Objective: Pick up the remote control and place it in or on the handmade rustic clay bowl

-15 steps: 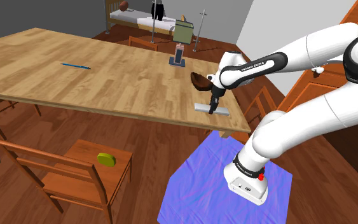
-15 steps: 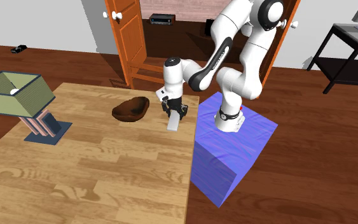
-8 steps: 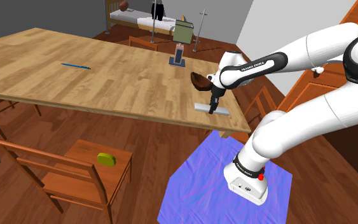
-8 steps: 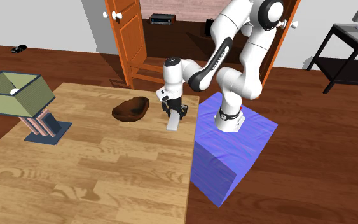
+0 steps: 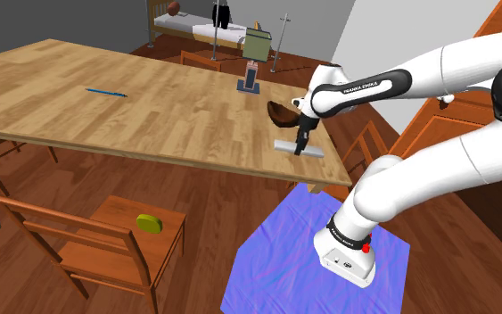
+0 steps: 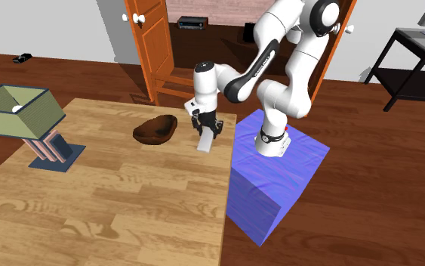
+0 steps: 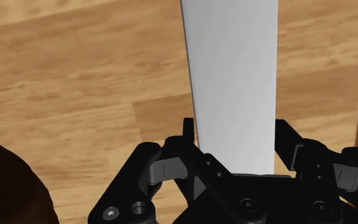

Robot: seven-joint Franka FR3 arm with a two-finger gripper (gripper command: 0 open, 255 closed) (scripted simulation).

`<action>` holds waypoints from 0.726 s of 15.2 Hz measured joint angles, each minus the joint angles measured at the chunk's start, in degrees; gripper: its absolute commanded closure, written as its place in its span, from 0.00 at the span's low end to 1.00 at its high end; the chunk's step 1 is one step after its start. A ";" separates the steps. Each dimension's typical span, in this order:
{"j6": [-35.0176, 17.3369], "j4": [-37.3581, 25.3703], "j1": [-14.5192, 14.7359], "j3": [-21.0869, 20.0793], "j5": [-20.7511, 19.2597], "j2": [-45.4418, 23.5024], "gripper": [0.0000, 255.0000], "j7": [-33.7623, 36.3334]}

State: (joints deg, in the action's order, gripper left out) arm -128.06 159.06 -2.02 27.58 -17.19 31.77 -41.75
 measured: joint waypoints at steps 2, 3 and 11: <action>2.01 -0.85 -0.13 -0.42 0.14 1.18 1.00 -0.04; 3.02 -1.24 -0.21 -0.64 0.20 1.80 1.00 -0.06; 10.62 -5.17 -0.26 -2.49 1.16 5.51 1.00 0.00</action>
State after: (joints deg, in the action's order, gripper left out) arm -117.44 153.89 -2.28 25.09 -16.03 37.28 -41.75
